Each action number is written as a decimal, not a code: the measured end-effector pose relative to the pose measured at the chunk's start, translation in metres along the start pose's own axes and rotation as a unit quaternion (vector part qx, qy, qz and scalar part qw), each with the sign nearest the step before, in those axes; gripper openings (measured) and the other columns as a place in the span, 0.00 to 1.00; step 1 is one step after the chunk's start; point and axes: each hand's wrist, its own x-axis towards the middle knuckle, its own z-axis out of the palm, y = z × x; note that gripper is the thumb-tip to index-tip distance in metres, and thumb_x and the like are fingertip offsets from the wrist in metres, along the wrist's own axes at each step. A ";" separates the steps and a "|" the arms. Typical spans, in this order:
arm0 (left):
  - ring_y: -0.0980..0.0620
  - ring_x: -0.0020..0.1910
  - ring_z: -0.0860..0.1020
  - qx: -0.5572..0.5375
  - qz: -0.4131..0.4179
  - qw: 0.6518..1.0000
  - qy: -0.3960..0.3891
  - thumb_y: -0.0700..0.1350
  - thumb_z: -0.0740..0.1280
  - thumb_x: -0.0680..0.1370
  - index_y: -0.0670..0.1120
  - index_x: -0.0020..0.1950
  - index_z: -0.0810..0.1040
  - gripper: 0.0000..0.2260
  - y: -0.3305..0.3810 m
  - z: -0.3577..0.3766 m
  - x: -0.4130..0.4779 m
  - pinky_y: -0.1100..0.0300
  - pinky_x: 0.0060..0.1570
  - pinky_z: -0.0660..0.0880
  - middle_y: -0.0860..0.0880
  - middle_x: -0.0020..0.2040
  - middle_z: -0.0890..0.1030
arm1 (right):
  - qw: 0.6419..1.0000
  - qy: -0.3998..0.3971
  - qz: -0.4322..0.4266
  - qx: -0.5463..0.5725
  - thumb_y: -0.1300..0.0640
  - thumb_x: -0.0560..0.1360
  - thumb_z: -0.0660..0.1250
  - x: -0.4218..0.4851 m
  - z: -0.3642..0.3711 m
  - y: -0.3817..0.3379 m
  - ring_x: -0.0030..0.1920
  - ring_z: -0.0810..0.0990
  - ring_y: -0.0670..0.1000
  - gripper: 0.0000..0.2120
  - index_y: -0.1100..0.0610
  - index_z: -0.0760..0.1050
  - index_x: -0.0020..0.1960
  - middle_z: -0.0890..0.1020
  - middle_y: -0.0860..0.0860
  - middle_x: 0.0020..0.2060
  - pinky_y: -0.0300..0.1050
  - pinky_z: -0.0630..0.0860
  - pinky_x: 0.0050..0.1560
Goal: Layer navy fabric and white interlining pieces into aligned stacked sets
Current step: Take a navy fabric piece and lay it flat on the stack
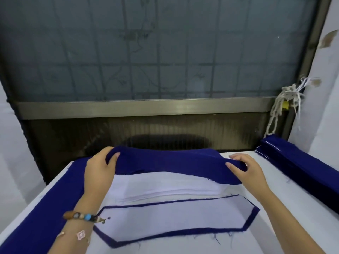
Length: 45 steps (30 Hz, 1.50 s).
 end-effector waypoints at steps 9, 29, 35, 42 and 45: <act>0.45 0.50 0.80 -0.126 -0.159 0.979 -0.031 0.47 0.69 0.77 0.40 0.59 0.79 0.15 -0.015 -0.011 -0.046 0.55 0.44 0.77 0.45 0.50 0.82 | 0.984 0.078 0.108 0.115 0.56 0.77 0.67 -0.057 -0.007 0.011 0.46 0.79 0.50 0.01 0.51 0.77 0.48 0.82 0.47 0.42 0.43 0.76 0.39; 0.54 0.33 0.76 0.107 -0.167 0.970 -0.139 0.45 0.69 0.76 0.52 0.58 0.75 0.12 -0.048 -0.016 -0.094 0.59 0.30 0.71 0.50 0.37 0.79 | 0.984 -0.042 0.113 -0.129 0.57 0.72 0.73 -0.071 -0.006 0.031 0.39 0.77 0.44 0.06 0.51 0.76 0.41 0.80 0.44 0.35 0.35 0.69 0.35; 0.50 0.35 0.77 0.105 -0.188 0.967 -0.138 0.42 0.66 0.78 0.50 0.65 0.72 0.16 -0.044 -0.021 -0.095 0.52 0.37 0.77 0.49 0.37 0.76 | 0.980 -0.032 0.140 -0.141 0.59 0.74 0.70 -0.070 -0.005 0.030 0.38 0.77 0.44 0.05 0.52 0.75 0.44 0.79 0.45 0.36 0.37 0.69 0.34; 0.51 0.36 0.77 0.133 -0.186 0.960 -0.162 0.43 0.68 0.75 0.51 0.63 0.73 0.17 -0.040 -0.023 -0.095 0.54 0.39 0.77 0.50 0.37 0.77 | 0.978 -0.040 0.158 -0.133 0.61 0.75 0.68 -0.071 -0.006 0.029 0.41 0.79 0.53 0.06 0.53 0.75 0.49 0.81 0.52 0.40 0.44 0.74 0.40; 0.52 0.36 0.77 0.128 -0.184 0.961 -0.161 0.42 0.68 0.75 0.50 0.63 0.74 0.16 -0.040 -0.023 -0.094 0.55 0.38 0.75 0.49 0.37 0.78 | 0.979 -0.036 0.161 -0.122 0.62 0.76 0.67 -0.071 -0.006 0.028 0.40 0.78 0.51 0.08 0.53 0.73 0.52 0.80 0.53 0.39 0.43 0.72 0.37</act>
